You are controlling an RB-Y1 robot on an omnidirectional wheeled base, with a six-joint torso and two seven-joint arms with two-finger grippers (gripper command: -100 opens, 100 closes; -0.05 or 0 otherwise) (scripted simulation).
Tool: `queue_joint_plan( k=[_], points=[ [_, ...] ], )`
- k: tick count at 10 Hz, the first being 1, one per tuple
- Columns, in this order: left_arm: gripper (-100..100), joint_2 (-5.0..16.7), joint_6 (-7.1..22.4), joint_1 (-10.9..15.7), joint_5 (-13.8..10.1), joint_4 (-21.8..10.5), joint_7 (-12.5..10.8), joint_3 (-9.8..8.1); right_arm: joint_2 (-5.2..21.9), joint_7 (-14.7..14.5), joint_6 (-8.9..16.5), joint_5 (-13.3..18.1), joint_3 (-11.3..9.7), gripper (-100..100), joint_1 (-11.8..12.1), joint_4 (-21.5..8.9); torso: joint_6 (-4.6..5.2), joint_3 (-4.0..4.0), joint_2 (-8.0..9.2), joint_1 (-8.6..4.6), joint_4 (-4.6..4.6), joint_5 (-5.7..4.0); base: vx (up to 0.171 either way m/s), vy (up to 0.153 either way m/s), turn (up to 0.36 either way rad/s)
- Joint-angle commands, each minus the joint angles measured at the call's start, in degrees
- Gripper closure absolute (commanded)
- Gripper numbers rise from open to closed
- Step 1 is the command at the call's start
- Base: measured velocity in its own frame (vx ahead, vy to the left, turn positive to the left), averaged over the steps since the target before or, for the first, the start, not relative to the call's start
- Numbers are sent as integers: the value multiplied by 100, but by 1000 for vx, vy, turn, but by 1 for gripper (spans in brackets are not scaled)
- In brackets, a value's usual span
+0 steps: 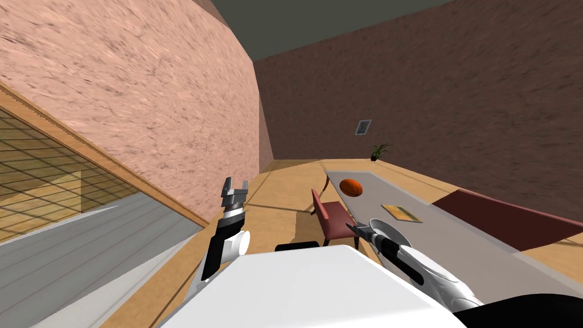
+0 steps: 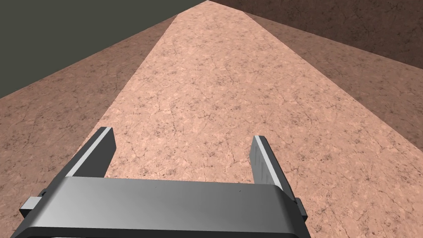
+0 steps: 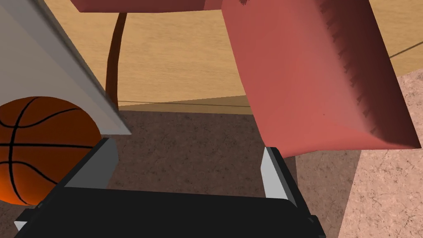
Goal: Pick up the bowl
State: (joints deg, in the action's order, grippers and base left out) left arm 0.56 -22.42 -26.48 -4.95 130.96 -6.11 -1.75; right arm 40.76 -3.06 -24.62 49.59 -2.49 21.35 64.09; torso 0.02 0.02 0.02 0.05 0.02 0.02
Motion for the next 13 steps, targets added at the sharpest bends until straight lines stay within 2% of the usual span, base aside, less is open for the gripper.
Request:
queue_joint_plan(
  k=[1,2,3,4,5,6,8,9,11,13],
  points=[
    [0,0,0,0,0,0,0,0,96,30,11,118,-53,-100,-21,-286,0,0,0,0,0,0,15,7,89],
    [0,0,0,-1,0,0,0,-1,231,18,-8,332,-113,-100,-39,-556,5,0,0,-3,-1,-1,21,12,138],
    [0,0,0,0,0,0,0,0,231,18,-8,332,-113,-100,-39,-610,2,-1,-2,-1,-1,0,18,8,92],
    [0,0,0,-1,0,0,0,-1,361,8,-25,531,-172,-100,-57,-917,4,-1,-1,-2,-1,0,20,8,140],
    [0,0,0,0,0,0,0,0,361,8,-25,531,-172,-100,-57,-917,2,-1,-1,-2,-1,0,14,3,100],
    [0,0,0,-1,0,0,0,-1,485,0,-40,714,-227,-100,-73,-1172,3,-1,-1,-3,0,-1,15,7,171],
    [0,0,0,-1,0,0,0,-1,485,0,-40,714,-227,-100,-73,-1211,6,0,1,-3,0,-1,12,1,20],
    [0,0,0,-1,0,0,0,-1,602,-7,-52,882,-279,-100,-87,-1435,6,1,3,-3,0,-1,11,8,145],
    [0,0,0,-1,0,0,0,-1,602,-7,-52,882,-279,-100,-87,-1492,5,0,1,-3,0,-1,11,0,37],
    [0,0,0,-1,0,0,0,0,812,-12,-73,1168,-380,-100,-105,-1953,2,0,0,-2,0,-1,20,8,152]
  ],
)
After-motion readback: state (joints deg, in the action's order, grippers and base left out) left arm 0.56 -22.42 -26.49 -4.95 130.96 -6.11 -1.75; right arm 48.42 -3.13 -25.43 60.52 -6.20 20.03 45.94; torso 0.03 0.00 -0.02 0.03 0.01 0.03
